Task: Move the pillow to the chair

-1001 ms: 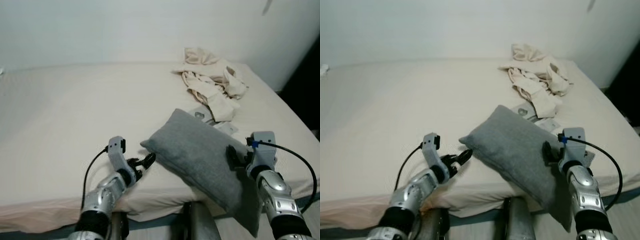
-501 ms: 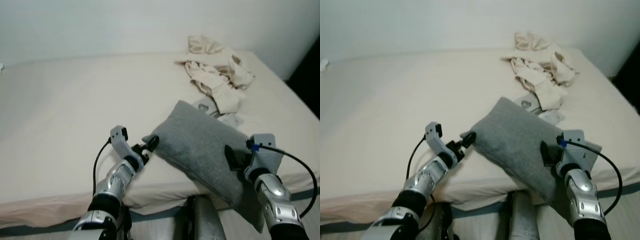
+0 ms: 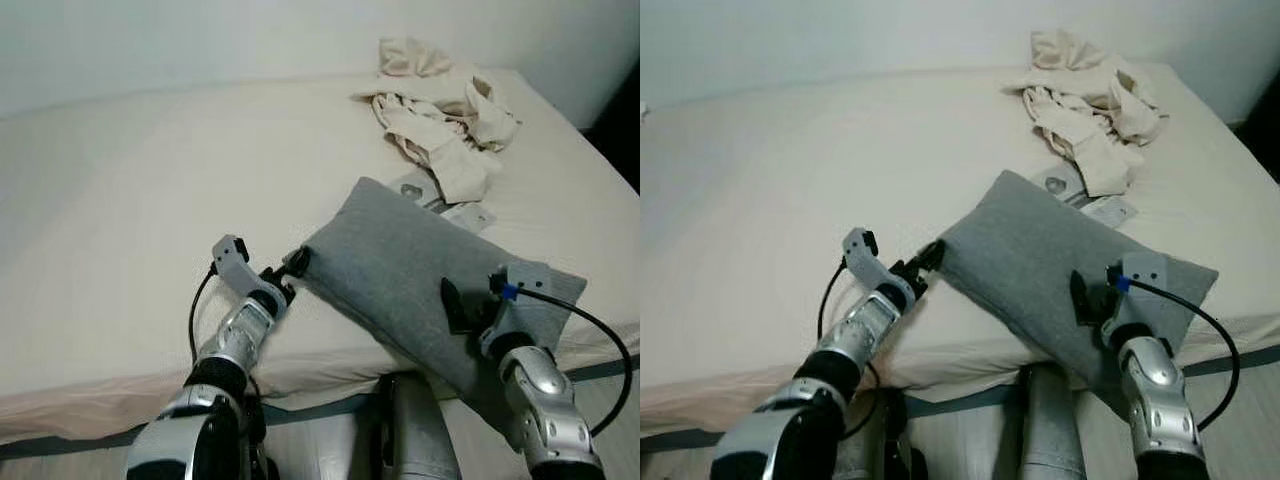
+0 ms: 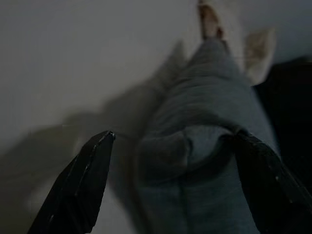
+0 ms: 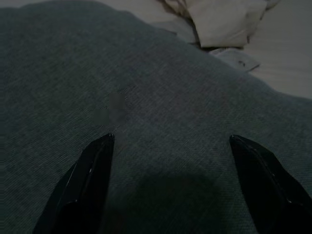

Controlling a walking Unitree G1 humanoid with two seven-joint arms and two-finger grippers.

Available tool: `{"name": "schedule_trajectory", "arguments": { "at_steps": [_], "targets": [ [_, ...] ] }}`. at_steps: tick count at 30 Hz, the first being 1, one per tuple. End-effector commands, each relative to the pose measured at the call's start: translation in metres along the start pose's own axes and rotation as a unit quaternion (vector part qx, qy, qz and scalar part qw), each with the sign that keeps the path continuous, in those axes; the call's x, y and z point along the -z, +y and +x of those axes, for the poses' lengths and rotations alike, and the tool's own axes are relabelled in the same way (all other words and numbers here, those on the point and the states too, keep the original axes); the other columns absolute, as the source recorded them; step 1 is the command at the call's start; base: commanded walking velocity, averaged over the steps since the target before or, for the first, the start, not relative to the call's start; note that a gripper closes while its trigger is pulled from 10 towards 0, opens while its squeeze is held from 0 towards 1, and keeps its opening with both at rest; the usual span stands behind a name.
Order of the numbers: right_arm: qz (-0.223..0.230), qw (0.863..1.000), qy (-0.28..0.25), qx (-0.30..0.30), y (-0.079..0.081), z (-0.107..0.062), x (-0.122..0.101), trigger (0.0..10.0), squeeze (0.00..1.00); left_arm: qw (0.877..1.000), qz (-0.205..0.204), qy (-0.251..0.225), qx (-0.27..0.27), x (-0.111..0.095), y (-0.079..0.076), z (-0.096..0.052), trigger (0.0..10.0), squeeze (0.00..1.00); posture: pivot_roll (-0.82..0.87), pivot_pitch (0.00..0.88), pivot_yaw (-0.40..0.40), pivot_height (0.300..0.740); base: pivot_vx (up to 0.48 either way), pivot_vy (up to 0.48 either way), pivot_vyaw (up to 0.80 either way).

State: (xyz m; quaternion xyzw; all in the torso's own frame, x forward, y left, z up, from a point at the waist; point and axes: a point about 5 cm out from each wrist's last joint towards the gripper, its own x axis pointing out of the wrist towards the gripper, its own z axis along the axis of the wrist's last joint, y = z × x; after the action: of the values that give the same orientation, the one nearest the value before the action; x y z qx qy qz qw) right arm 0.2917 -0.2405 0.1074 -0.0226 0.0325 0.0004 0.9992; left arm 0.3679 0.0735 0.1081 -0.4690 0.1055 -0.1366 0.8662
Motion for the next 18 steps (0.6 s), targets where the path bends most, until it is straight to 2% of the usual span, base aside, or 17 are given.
{"name": "schedule_trajectory", "arguments": {
  "at_steps": [1,4,6,7,8,9,10,11,13,18],
  "targets": [
    [0.007,0.999,0.035,-0.013,0.009,-0.005,0.015,10.0,0.00,0.997,-0.060,0.037,0.046,0.037,-0.032,0.008,10.0,0.00,-0.09,0.313,0.078,0.593,0.000,0.000,0.00],
    [0.008,0.999,0.039,-0.017,0.012,-0.007,0.016,10.0,0.00,0.992,-0.060,0.060,0.091,0.050,-0.052,0.011,10.0,0.00,-0.09,0.314,0.082,0.593,0.000,0.000,0.00],
    [0.008,0.999,0.040,-0.017,0.013,-0.007,0.015,10.0,0.00,0.991,-0.048,0.072,0.103,0.055,-0.057,0.011,10.0,0.00,-0.09,0.314,0.082,0.593,0.000,0.000,0.00],
    [0.007,0.999,0.041,-0.017,0.013,-0.008,0.015,10.0,0.00,0.990,-0.008,0.093,0.101,0.061,-0.057,0.011,1.8,0.00,-0.09,0.315,0.085,0.593,0.000,0.000,0.00],
    [0.007,0.999,0.041,-0.017,0.013,-0.008,0.015,10.0,0.00,0.990,-0.008,0.093,0.101,0.061,-0.057,0.011,1.8,0.00,-0.09,0.315,0.085,0.593,0.000,0.000,0.00],
    [0.007,0.999,0.042,-0.017,0.013,-0.008,0.015,10.0,0.00,0.989,0.021,0.107,0.099,0.064,-0.056,0.010,0.0,0.00,-0.09,0.315,0.085,0.593,0.000,0.000,0.00],
    [0.007,0.999,0.042,-0.016,0.013,-0.009,0.015,10.0,0.00,0.985,0.057,0.124,0.102,0.069,-0.055,0.009,0.0,0.00,-0.09,0.316,0.086,0.593,0.000,0.000,0.00],
    [0.007,0.999,0.042,-0.016,0.013,-0.009,0.015,10.0,0.00,0.985,0.057,0.124,0.102,0.069,-0.055,0.009,0.0,0.00,-0.09,0.316,0.086,0.593,0.000,0.000,0.00],
    [0.006,0.999,0.044,-0.015,0.012,-0.009,0.015,10.0,0.00,0.981,0.092,0.139,0.100,0.073,-0.052,0.007,0.0,0.00,-0.09,0.320,0.087,0.593,0.000,0.000,0.00],
    [0.003,0.999,0.047,-0.017,0.013,-0.010,0.016,10.0,0.00,0.982,0.101,0.134,0.087,0.069,-0.048,0.008,0.0,0.00,-0.08,0.323,0.083,0.593,0.000,0.000,0.00]
  ]
}}
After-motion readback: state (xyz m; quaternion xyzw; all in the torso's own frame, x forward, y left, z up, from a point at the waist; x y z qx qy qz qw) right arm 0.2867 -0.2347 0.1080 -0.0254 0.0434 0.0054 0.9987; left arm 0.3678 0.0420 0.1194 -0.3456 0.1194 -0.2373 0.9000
